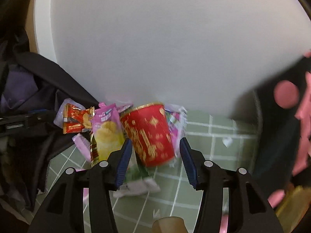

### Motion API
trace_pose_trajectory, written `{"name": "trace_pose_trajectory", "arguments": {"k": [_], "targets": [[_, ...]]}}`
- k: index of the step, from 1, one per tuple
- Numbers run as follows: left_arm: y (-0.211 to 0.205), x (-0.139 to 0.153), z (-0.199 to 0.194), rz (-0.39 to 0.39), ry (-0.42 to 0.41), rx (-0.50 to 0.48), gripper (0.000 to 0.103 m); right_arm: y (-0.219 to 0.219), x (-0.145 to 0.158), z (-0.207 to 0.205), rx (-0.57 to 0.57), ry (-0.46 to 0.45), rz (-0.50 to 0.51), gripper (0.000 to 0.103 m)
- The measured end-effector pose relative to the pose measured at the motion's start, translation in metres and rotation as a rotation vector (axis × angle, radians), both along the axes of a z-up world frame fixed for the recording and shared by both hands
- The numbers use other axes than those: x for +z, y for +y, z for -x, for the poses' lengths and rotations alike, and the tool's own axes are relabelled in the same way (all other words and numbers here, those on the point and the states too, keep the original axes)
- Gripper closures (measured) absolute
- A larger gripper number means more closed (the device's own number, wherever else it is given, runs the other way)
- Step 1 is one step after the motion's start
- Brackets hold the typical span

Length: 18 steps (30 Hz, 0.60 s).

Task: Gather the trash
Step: 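Grasp the red paper cup with the right gripper while the left grasps a red wrapper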

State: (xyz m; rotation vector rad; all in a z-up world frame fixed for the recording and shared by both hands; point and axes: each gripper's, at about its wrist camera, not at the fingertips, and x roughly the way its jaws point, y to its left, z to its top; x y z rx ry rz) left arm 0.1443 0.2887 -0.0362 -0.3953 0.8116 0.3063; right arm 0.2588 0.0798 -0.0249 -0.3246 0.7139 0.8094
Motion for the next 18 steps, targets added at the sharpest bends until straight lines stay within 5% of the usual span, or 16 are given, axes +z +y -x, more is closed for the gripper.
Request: {"name": "trace_pose_trajectory", "arguments": {"k": [6,13,18], "targets": [[0.011,0.005,-0.002,-0.026,0.005,0.008,0.055,0.036,-0.024,-0.039,0.054,0.058,0.018,0.045],[0.019,0.003,-0.003,-0.018,0.005,-0.005,0.055,0.065,-0.041,-0.054,0.117,0.129,0.127,0.047],[0.02,-0.001,0.005,0.004,-0.025,-0.007,0.055,0.042,-0.028,-0.061,0.054,0.171,0.068,0.051]]}}
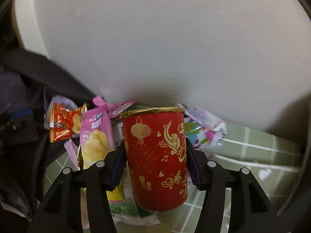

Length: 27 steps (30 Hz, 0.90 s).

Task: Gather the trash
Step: 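Grasp the red paper cup with the right gripper while the left grasps a red wrapper, then carry the red cup and red wrapper over the trash bag with both grippers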

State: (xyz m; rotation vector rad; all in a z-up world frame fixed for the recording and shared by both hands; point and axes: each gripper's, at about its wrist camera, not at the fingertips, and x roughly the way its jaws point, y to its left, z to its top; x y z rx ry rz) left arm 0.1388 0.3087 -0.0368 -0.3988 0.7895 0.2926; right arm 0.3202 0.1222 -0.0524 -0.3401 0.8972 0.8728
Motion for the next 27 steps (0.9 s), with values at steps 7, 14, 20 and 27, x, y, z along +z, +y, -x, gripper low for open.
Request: {"name": "trace_pose_trajectory", "arguments": {"k": [7,14,20,27], "targets": [[0.001,-0.006,-0.003,0.072,-0.026,0.011,0.055,-0.052,0.023,0.01,-0.142,-0.001,-0.072,0.051],[-0.004,-0.014,-0.035,0.067,0.003,0.002,0.055,-0.095,0.021,0.028,-0.251,0.023,-0.081,0.051],[0.012,-0.037,-0.06,0.096,0.105,0.08,0.056,-0.117,0.025,0.058,-0.323,0.025,-0.078,0.051],[0.006,-0.049,-0.065,0.18,0.117,0.058,0.086,-0.147,0.025,0.093,-0.409,0.03,-0.042,0.051]]}}
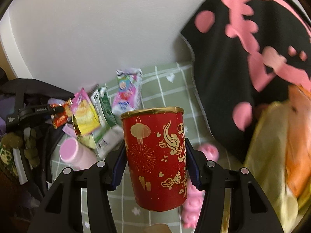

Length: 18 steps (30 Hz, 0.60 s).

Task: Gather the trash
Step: 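Carry the red cup and red wrapper over the trash bag with both grippers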

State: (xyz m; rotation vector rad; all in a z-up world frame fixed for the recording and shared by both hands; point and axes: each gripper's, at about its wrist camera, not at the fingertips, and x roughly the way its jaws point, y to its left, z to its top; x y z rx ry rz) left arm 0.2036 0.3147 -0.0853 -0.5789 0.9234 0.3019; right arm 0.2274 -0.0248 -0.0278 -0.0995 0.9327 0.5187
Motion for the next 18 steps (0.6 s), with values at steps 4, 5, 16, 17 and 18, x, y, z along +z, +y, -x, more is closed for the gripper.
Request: {"name": "trace_pose_trajectory", "arguments": {"k": [4,5,16,17,18], "targets": [[-0.02,0.016,0.006,-0.024,-0.043,-0.041,0.089,-0.019,0.001,0.017,-0.026,-0.003,0.025,0.051],[-0.026,0.025,0.009,-0.028,-0.064,-0.061,0.089,-0.023,0.004,0.02,-0.028,-0.009,0.028,0.051],[-0.101,0.113,0.045,-0.185,-0.174,-0.244,0.09,-0.063,0.046,0.023,0.033,-0.11,-0.076,0.051],[-0.11,0.119,0.047,-0.187,-0.182,-0.266,0.09,-0.066,0.051,0.024,0.038,-0.125,-0.081,0.051],[-0.118,0.126,0.049,-0.188,-0.192,-0.284,0.09,-0.07,0.056,0.025,0.039,-0.145,-0.081,0.051]]}}
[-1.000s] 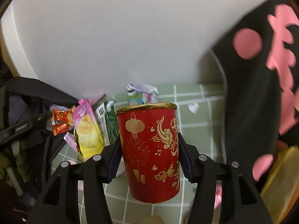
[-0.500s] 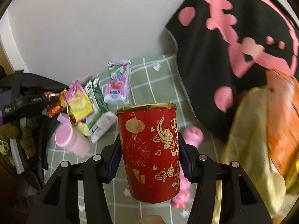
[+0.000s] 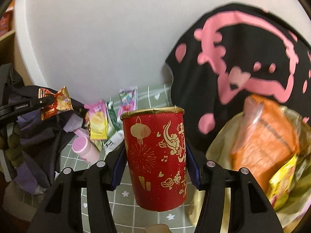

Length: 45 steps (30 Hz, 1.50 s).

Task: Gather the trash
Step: 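Carry the red cup and red wrapper over the trash bag with both grippers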

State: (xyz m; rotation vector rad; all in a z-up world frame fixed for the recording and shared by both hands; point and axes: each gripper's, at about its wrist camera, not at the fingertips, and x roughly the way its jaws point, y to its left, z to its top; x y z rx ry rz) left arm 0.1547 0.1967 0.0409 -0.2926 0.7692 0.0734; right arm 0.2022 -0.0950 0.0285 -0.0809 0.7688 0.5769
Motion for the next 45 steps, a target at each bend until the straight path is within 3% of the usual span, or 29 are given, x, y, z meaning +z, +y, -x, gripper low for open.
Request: {"name": "trace_pose_trajectory", "arguments": {"k": [7,13,23,29,33,41,45], "targets": [[-0.05,0.025,-0.013,0.062,-0.033,-0.187,0.09,-0.047,0.033,0.014,-0.163,-0.084,0.017,0.051],[-0.14,0.036,-0.043,0.04,-0.063,-0.426,0.09,-0.102,0.058,0.029,-0.369,-0.12,0.027,0.051],[-0.244,0.054,-0.064,0.079,-0.111,-0.679,0.09,-0.16,0.084,0.058,-0.575,-0.186,0.055,0.051],[-0.271,0.048,-0.081,0.15,-0.093,-0.765,0.09,-0.18,0.085,0.06,-0.618,-0.18,0.076,0.051],[-0.291,0.028,-0.098,0.17,-0.023,-0.812,0.09,-0.189,0.081,0.058,-0.618,-0.176,0.072,0.051],[-0.333,-0.027,-0.124,0.067,0.141,-0.797,0.089,-0.195,0.055,0.034,-0.589,-0.112,0.049,0.051],[-0.342,-0.041,-0.132,0.04,0.163,-0.773,0.089,-0.198,0.035,0.012,-0.551,-0.058,0.038,0.051]]}}
